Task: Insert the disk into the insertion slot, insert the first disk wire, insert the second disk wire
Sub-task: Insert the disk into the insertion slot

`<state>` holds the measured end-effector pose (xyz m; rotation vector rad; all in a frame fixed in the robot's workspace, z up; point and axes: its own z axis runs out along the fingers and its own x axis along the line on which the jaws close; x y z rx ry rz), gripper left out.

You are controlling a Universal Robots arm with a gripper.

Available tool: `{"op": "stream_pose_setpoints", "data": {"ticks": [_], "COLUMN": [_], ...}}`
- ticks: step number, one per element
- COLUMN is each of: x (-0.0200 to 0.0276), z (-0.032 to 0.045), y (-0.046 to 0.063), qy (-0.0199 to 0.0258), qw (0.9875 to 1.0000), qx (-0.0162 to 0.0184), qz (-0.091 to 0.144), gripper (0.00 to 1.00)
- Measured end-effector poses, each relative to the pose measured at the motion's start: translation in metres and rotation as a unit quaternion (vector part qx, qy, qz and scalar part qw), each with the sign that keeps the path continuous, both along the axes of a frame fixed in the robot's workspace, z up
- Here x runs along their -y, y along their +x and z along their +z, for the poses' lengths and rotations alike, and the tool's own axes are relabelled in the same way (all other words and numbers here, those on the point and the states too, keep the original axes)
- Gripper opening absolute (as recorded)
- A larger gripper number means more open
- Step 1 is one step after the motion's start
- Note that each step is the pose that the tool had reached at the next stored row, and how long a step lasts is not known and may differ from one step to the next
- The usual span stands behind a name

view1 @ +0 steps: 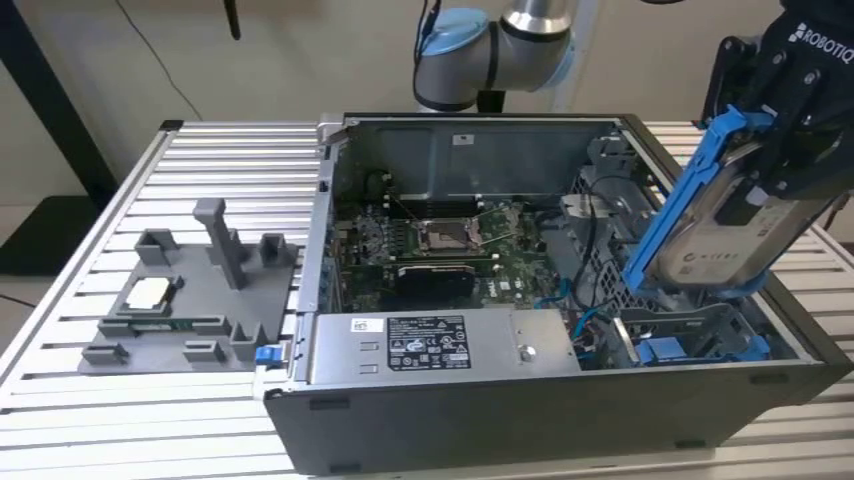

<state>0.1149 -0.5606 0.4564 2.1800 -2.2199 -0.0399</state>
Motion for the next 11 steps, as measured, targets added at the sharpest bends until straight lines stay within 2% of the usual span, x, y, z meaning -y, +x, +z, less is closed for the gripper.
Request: {"op": "stream_pose_setpoints", "data": {"ticks": [6,11], "x": [0.0,0.0005], "z": [-0.0099,-0.0188], "y": [0.008,0.009], "qy": [0.0001,0.0], "qw": [1.0,1.0], "qx": [0.0,0.0], "qz": [0.0,0.002], "gripper": [0.33,0.33]}}
